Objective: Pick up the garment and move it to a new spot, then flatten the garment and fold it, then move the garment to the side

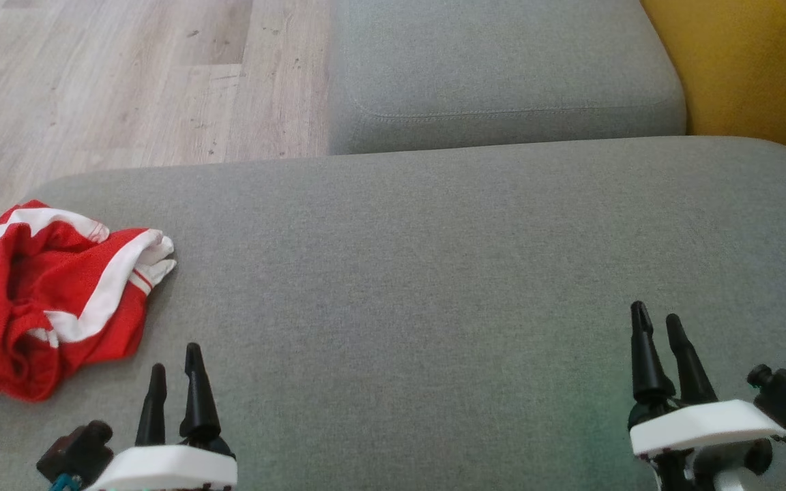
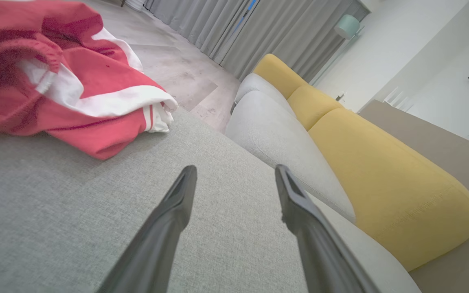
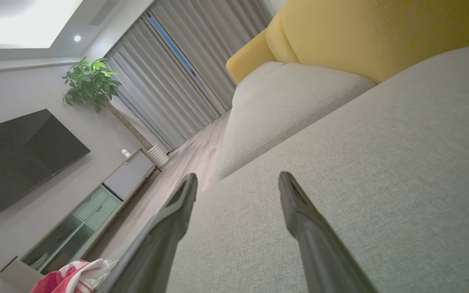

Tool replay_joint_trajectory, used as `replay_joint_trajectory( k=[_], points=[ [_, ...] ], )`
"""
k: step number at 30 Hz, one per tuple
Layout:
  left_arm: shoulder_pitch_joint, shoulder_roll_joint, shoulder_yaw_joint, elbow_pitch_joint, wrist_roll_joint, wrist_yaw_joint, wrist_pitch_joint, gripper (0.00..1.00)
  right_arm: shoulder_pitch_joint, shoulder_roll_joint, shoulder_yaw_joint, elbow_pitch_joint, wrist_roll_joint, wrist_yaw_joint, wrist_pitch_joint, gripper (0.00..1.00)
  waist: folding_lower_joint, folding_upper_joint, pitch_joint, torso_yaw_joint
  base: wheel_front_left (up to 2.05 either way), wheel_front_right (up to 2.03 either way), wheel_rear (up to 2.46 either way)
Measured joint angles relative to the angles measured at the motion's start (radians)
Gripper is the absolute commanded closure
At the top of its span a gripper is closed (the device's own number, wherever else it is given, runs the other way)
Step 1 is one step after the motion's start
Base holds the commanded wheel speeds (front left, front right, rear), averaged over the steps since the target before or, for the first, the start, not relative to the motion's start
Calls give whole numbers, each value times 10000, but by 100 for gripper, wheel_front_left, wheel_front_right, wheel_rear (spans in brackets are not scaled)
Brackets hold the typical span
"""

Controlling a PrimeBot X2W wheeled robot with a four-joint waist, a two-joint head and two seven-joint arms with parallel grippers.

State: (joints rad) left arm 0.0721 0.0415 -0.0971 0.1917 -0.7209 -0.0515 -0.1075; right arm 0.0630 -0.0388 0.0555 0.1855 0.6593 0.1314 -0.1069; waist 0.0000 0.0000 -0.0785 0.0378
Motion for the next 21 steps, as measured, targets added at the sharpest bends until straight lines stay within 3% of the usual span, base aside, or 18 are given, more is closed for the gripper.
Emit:
replay_joint_trajectory(
  k=[21],
  points=[
    [3, 13, -378, -234, 2313, 148, -556, 0, 136, -8, 293, -412, -2573, 0, -539, 0, 0, 0, -46, 97, 0, 0, 0]
  ],
)
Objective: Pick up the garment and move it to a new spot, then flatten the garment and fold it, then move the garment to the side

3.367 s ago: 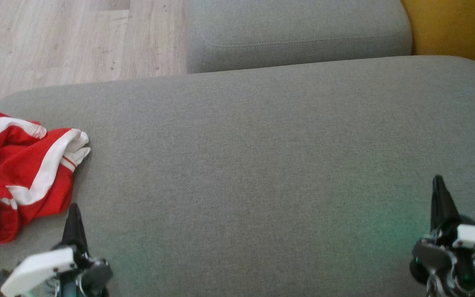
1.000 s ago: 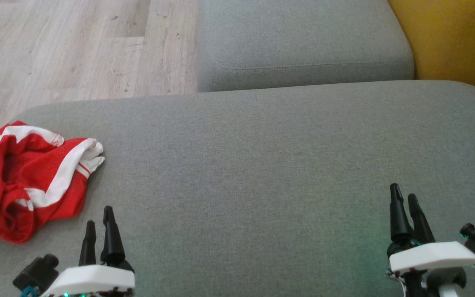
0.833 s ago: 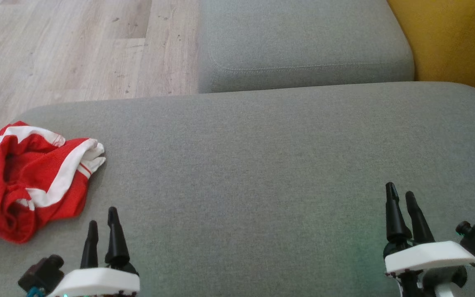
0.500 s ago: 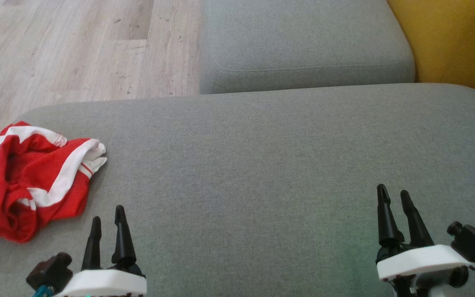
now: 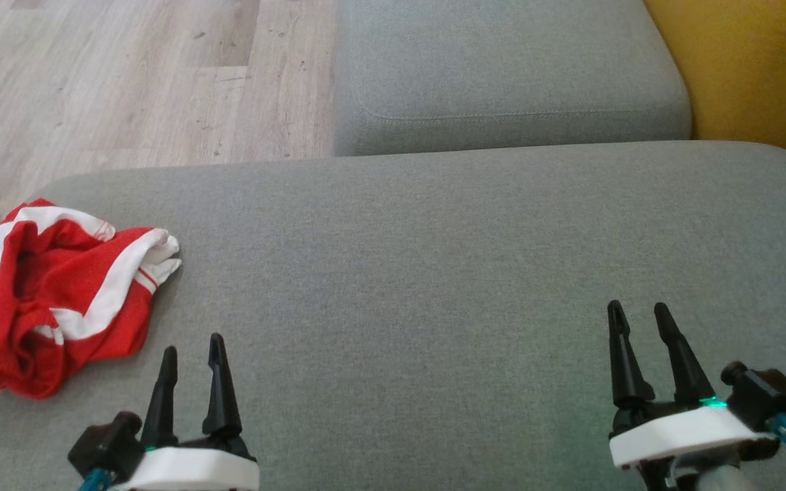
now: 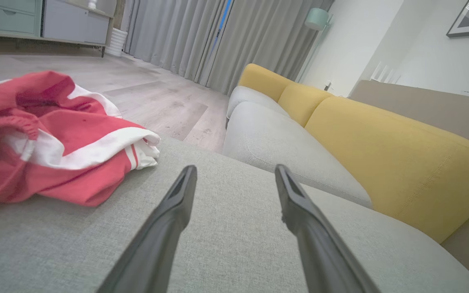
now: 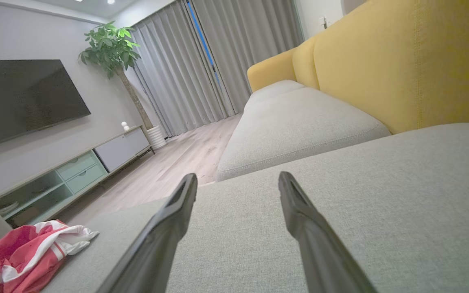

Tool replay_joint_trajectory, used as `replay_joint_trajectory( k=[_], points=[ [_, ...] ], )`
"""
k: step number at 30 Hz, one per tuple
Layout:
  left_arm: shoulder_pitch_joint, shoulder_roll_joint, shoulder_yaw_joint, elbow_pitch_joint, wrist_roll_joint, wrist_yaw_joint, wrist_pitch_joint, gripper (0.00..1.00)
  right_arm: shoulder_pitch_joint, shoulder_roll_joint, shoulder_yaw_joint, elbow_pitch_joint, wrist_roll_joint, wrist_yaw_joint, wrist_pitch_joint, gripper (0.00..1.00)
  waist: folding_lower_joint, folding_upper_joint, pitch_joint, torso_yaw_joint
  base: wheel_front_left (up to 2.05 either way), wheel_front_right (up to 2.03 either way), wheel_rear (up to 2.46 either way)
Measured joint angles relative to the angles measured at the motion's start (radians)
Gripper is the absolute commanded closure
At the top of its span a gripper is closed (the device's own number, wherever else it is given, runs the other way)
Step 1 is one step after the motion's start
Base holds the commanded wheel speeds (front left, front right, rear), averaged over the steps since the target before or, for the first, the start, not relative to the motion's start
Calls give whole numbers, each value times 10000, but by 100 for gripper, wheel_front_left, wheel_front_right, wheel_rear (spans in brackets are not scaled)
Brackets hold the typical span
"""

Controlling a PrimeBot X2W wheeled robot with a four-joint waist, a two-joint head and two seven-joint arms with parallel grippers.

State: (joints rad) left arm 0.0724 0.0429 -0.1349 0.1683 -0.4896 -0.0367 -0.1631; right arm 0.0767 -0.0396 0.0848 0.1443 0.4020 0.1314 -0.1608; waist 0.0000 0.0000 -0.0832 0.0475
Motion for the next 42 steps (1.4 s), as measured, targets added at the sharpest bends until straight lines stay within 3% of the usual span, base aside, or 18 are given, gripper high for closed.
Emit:
replay_joint_trajectory(
  k=[30, 42],
  points=[
    [160, 38, -642, 385, 3208, 259, -867, 0, 234, -4, -65, 1266, -2915, 0, -872, 0, 0, 0, -185, 105, 0, 0, 0],
    [160, 40, -629, 566, 3241, 276, -878, 0, 234, -4, -86, 1279, -2964, 0, -872, 0, 0, 0, -218, 101, 0, 0, 0]
  ],
)
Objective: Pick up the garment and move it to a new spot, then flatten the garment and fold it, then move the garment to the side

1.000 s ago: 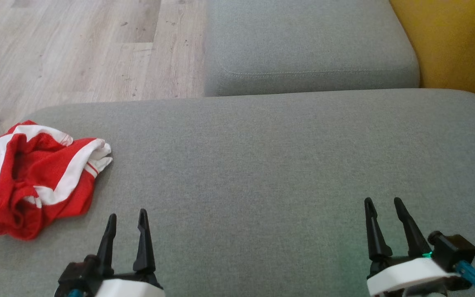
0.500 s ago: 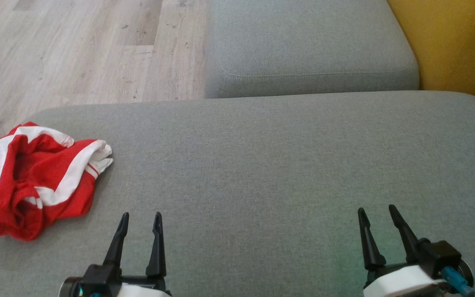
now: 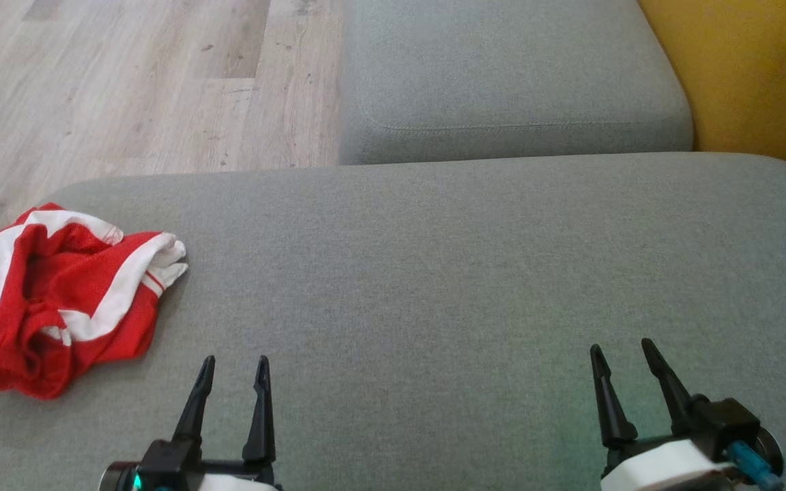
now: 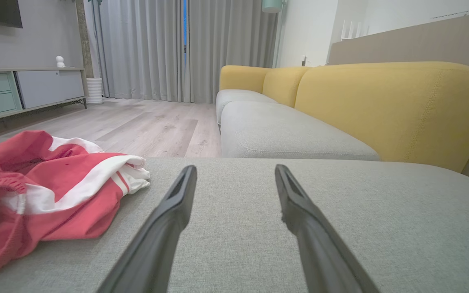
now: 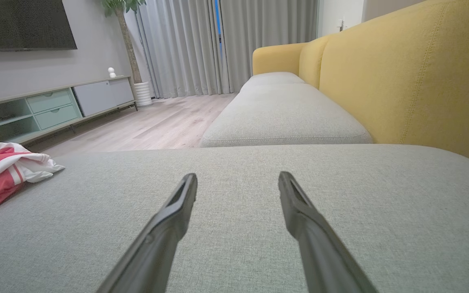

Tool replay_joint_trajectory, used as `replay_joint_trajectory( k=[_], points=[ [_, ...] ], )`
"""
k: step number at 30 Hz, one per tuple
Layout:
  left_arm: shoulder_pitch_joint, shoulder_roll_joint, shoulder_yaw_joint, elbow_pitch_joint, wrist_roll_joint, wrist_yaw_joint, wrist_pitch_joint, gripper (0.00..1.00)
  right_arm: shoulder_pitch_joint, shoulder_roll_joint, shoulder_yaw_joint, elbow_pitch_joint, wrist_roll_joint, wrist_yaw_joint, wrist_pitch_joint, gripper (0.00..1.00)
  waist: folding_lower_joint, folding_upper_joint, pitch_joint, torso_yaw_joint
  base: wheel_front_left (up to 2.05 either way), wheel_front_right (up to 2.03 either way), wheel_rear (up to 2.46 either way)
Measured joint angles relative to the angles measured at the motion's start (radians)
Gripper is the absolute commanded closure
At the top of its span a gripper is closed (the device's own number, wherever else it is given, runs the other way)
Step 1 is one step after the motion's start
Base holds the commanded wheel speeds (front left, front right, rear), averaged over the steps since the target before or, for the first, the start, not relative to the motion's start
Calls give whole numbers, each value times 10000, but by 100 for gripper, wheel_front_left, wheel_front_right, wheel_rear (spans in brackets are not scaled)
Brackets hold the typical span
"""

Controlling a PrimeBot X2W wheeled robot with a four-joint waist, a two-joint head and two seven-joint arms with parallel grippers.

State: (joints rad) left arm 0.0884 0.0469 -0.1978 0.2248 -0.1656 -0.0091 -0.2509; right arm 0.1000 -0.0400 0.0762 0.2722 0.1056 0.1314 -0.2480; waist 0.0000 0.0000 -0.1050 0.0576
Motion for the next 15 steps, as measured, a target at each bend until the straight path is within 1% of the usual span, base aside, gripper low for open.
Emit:
replay_joint_trajectory(
  k=[15],
  points=[
    [2, 2, 31, 238, 0, 2, 0, 0, 4, 0, -104, 27, 0, 0, 0, 0, 0, 0, -8, 27, 0, 0, 0]
  ],
)
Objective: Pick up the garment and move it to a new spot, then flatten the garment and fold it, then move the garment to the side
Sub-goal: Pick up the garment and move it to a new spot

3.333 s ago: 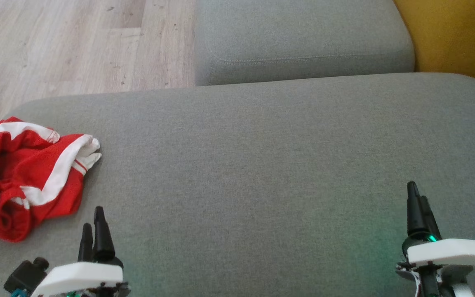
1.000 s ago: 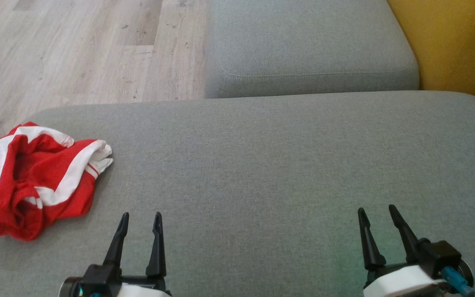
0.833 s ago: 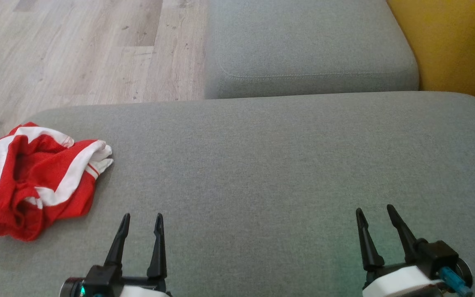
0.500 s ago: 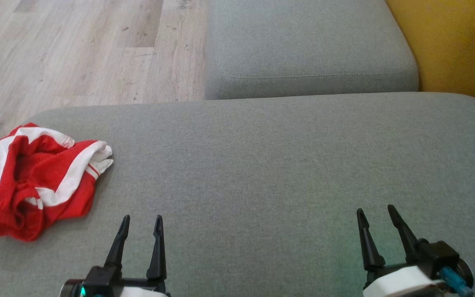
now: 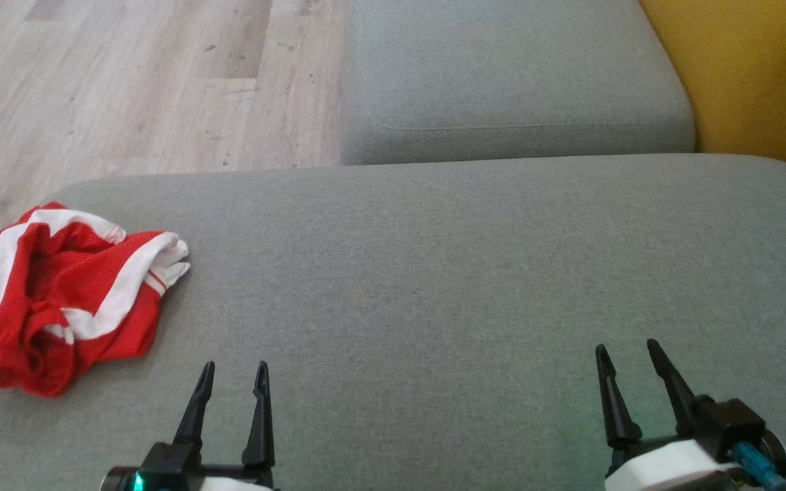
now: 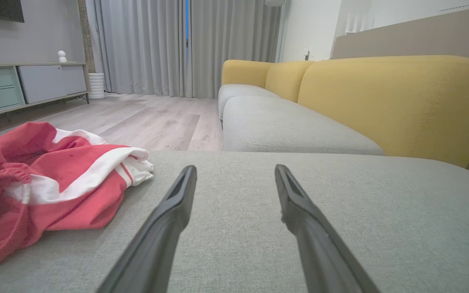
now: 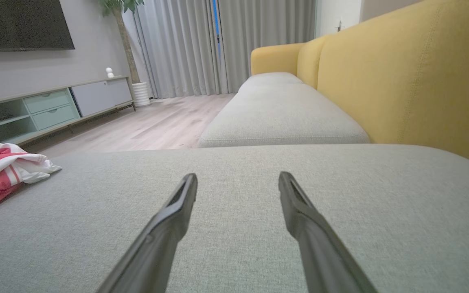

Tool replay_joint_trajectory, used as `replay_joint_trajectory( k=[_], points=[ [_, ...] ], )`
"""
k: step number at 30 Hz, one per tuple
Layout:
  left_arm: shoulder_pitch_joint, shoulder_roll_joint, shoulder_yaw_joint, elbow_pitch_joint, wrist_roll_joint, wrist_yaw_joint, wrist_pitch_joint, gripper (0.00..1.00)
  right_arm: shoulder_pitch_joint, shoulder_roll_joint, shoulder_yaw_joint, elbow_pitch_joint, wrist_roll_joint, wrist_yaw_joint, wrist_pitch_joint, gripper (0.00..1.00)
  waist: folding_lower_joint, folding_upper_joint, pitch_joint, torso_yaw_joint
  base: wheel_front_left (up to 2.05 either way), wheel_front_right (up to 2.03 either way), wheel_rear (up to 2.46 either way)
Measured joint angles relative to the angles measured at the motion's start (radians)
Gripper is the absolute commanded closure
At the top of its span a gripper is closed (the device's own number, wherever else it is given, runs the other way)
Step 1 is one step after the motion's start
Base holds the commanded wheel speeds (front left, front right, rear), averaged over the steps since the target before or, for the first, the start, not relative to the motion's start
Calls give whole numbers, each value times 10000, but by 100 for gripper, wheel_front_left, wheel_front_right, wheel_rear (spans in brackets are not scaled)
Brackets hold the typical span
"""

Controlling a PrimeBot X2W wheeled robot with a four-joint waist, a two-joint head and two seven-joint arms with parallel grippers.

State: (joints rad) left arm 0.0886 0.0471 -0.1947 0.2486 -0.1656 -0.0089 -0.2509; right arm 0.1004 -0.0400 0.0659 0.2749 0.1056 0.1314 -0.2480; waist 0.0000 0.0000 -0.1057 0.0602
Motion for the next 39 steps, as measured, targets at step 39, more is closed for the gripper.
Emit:
replay_joint_trajectory(
  k=[39],
  points=[
    [-15, 25, 1022, -476, 261, 316, -12, 0, -508, -2, 384, 84, -146, 0, -2, 0, 1, 0, 1095, 4390, 0, 0, 0]
  ],
)
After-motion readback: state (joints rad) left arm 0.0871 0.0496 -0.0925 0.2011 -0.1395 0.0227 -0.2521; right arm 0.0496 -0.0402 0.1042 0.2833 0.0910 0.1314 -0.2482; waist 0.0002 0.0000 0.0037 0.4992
